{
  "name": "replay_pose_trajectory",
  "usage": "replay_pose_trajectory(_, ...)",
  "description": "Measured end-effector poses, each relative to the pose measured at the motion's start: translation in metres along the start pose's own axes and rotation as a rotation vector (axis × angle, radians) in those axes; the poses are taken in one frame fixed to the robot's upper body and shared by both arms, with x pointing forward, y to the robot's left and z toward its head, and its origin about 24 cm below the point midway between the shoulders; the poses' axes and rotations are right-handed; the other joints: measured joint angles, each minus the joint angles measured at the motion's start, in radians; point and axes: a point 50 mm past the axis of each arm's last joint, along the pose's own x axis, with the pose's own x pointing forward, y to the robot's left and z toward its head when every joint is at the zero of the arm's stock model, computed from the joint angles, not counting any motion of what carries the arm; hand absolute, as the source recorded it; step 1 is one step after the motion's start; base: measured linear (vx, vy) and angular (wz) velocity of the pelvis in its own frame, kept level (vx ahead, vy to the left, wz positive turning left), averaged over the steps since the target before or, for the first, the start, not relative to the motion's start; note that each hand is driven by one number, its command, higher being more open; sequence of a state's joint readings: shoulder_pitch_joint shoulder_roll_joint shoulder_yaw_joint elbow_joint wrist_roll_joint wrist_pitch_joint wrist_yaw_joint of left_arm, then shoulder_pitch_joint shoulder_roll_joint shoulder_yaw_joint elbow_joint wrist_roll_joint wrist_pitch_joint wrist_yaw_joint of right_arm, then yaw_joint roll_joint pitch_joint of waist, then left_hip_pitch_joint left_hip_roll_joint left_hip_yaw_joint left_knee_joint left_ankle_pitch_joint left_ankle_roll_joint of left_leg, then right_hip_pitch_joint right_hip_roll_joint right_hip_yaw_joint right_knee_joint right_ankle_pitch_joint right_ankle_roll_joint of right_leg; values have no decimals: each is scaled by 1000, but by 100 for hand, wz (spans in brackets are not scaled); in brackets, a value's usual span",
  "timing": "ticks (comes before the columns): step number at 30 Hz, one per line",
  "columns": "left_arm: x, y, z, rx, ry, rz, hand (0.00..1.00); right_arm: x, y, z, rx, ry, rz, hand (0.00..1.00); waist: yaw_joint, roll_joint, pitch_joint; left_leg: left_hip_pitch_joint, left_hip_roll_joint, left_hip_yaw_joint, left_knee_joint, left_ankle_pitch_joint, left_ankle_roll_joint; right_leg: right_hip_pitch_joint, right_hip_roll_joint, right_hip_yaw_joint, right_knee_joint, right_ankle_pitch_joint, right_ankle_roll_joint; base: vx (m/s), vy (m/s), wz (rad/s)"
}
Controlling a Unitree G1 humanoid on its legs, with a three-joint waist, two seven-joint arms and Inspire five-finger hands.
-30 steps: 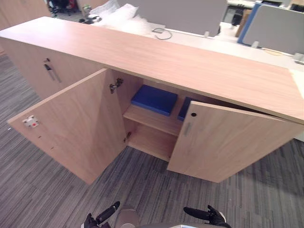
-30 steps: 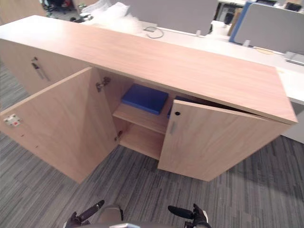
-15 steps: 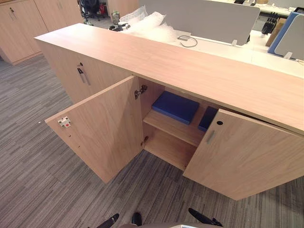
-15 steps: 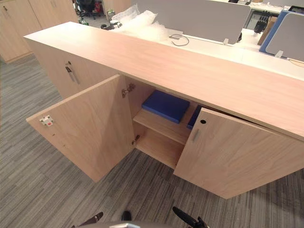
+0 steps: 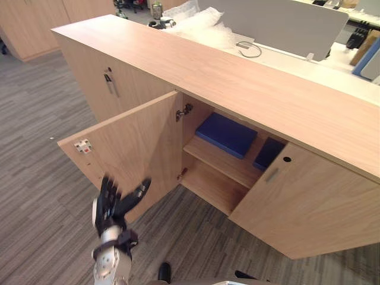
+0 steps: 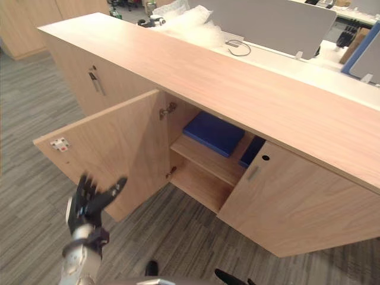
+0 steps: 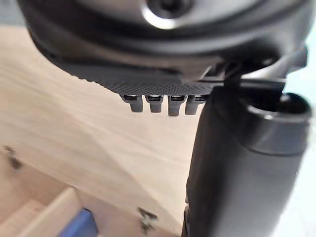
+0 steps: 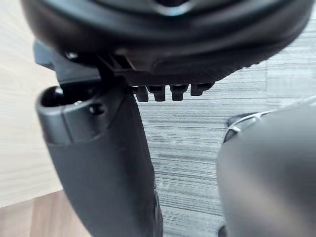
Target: Walk over to the cabinet, pick up the folder, carry it to the office cabinet, place the folder inside the office cabinet, then close the office cabinet door
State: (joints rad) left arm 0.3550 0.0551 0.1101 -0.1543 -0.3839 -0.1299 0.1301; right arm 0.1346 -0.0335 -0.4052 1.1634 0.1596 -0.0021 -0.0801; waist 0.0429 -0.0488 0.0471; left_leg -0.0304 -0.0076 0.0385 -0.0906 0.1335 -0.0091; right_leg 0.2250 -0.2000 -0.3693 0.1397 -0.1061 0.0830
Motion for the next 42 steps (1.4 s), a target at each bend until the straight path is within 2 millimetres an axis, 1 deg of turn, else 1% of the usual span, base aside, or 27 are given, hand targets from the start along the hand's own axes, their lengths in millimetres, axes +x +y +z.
replay_pose_trajectory(1,1,3,-2,6,9,7,100,0,-4,0,7,2,-6,100,0,11,-5,5,1,4,0,0,0,2,0,2,2,6,-3,46,23,-17)
replay_pose_trajectory(2,3,10,-9,18,51,36,100,0,-8,0,13,1,-14,100,0,26,-13,14,4,12,0,0,0,5,-1,5,4,9,-3,32,-1,-20)
replay_pose_trajectory(3,3,18,-15,32,96,69,100,0,-10,1,20,-1,-16,100,-1,33,-16,15,9,20,-1,0,0,4,2,8,1,9,-3,23,-15,-20)
replay_pose_trajectory(5,1,25,-22,73,154,87,100,0,-10,1,49,1,-18,100,1,36,-15,13,23,29,-5,0,0,4,15,11,-11,9,-3,-12,-56,-13)
replay_pose_trajectory(6,1,26,-24,99,174,86,100,0,-9,1,60,2,-18,100,4,34,-10,9,33,29,-5,-1,-1,4,22,12,-20,9,-3,-32,-72,-9)
replay_pose_trajectory(9,2,29,-24,169,193,76,100,0,-9,1,80,0,-20,100,5,34,-5,10,45,38,-6,-1,-3,4,33,20,-35,3,-8,-63,-65,-16)
replay_pose_trajectory(10,4,29,-22,200,189,67,100,0,-9,1,80,-1,-20,100,5,34,-5,9,44,43,-6,0,-5,4,34,20,-41,-4,-4,-92,-63,-25)
replay_pose_trajectory(11,11,30,-16,242,169,54,100,0,-9,2,80,0,-18,100,4,33,-5,6,39,55,-6,-1,-10,4,30,22,-54,-21,-4,-88,-51,-23)
replay_pose_trajectory(14,27,32,-1,279,104,64,100,0,-6,1,80,1,-3,100,-2,30,-4,-6,29,65,-6,6,-15,-1,20,21,-74,-60,-2,-97,-40,-15)
replay_pose_trajectory(15,34,33,7,293,68,76,100,-1,-4,2,83,1,5,100,-9,25,-1,-14,22,65,-6,15,-17,-2,15,22,-85,-87,9,-88,-48,1)
replay_pose_trajectory(16,37,34,11,291,51,83,100,-1,-4,2,85,0,8,100,-17,28,1,-19,19,63,-6,20,-19,-2,16,21,-93,-100,18,-99,-40,1)
replay_pose_trajectory(18,39,36,13,288,46,96,100,-1,-9,0,100,3,-4,100,-22,33,-1,-13,31,61,-7,26,-25,0,24,22,-90,-105,9,-46,-22,-2)
replay_pose_trajectory(21,39,39,13,288,48,99,100,-2,-13,-6,100,22,-11,100,-22,27,-3,-9,43,60,-6,31,-34,4,37,22,-90,-105,9,29,-35,-2)
replay_pose_trajectory(24,38,43,4,291,95,94,100,-2,-13,-7,107,24,-5,100,-20,13,-2,-9,42,61,-6,26,-41,5,35,24,-87,-103,14,81,-6,0)
replay_pose_trajectory(26,36,48,-5,300,149,93,100,-2,-9,-7,98,24,10,100,-20,-6,2,-3,43,62,-6,24,-44,3,38,29,-71,-101,17,101,7,1)
replay_pose_trajectory(27,33,53,-11,314,189,91,100,-2,-6,-8,84,27,22,100,-20,-17,1,3,45,65,-5,21,-46,3,38,35,-59,-100,17,69,10,0)
replay_pose_trajectory(28,31,56,-14,322,210,91,100,-2,-4,-8,84,28,26,100,-20,-20,-1,7,47,67,-5,19,-49,3,38,40,-55,-98,18,83,29,-7)
replay_pose_trajectory(30,20,73,-25,361,301,94,100,-2,-1,-8,84,28,46,100,-17,-20,-5,18,58,79,-6,13,-49,4,47,55,-50,-82,11,79,29,-13)
replay_pose_trajectory(31,19,76,-27,370,321,91,100,-2,0,-7,83,26,49,100,-16,-19,-4,19,61,80,-6,12,-49,4,49,56,-50,-78,11,37,23,-9)
replay_pose_trajectory(33,16,89,-32,402,388,79,100,-1,2,-2,80,20,59,100,-13,-5,4,22,73,85,-6,7,-48,1,59,66,-50,-65,4,1,28,-9)
replay_pose_trajectory(34,15,92,-32,410,404,74,100,-1,3,-1,76,19,61,100,-12,-1,6,22,76,85,-6,6,-48,0,61,68,-50,-62,3,-39,39,-12)
replay_pose_trajectory(35,14,103,-39,426,463,75,100,-1,3,0,69,20,65,100,-12,11,3,22,79,86,-6,1,-48,-2,63,72,-51,-58,0,-52,38,-11)
replay_pose_trajectory(37,10,125,-54,411,566,149,100,0,0,4,22,9,69,100,-16,23,-3,23,79,90,-7,-10,-52,-4,62,74,-51,-57,-1,-61,41,-10)
replay_pose_trajectory(40,5,144,-61,408,633,247,100,0,3,7,-30,-1,82,100,-18,20,-4,12,79,88,-7,-10,-52,-13,63,74,-59,-57,-1,-49,19,-5)
replay_pose_trajectory(42,2,162,-63,427,703,302,100,-1,3,7,-56,-3,87,100,-18,16,-3,12,78,87,-6,-10,-52,-12,63,74,-65,-57,-2,0,0,0)
